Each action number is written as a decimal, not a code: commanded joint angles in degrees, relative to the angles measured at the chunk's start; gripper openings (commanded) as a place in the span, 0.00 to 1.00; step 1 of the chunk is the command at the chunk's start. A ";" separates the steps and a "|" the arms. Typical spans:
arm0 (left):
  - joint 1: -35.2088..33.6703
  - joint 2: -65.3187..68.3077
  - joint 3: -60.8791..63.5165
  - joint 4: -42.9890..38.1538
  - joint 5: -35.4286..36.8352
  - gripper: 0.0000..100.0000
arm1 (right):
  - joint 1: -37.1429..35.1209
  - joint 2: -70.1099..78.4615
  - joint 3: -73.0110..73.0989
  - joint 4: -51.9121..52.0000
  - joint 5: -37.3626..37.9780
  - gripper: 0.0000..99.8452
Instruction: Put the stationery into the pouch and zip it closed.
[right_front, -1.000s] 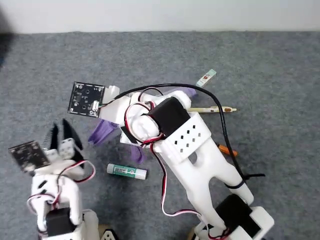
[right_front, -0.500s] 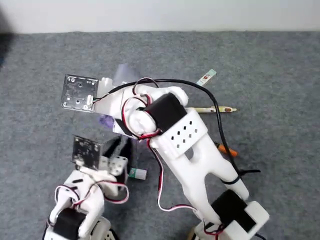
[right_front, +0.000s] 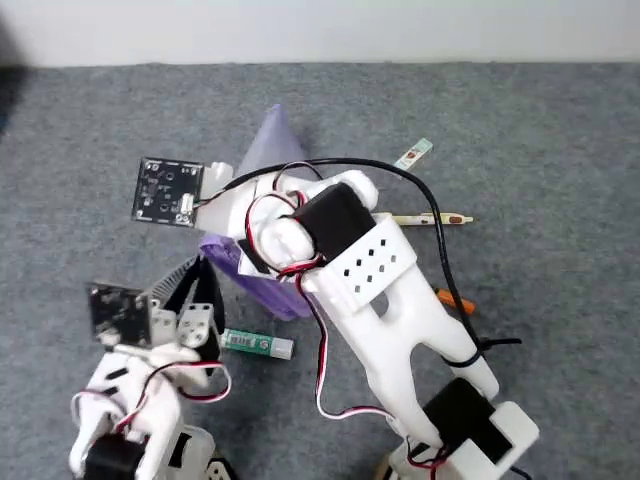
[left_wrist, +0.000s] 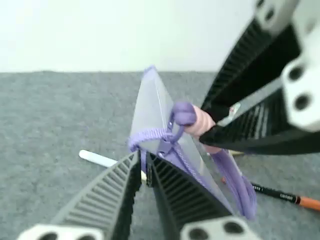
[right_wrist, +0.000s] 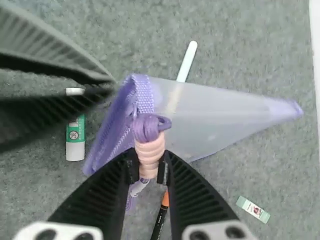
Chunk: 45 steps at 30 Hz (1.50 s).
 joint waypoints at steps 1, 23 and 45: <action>-0.88 -0.62 -6.20 2.20 -0.44 0.02 | 1.10 -0.40 -3.08 0.31 0.44 0.01; -0.97 -0.53 4.09 0.26 -5.19 0.17 | -0.04 -0.48 -3.08 1.98 0.70 0.01; -5.98 -0.53 4.79 -3.60 -10.29 0.17 | -2.59 -0.48 -3.16 2.51 0.70 0.01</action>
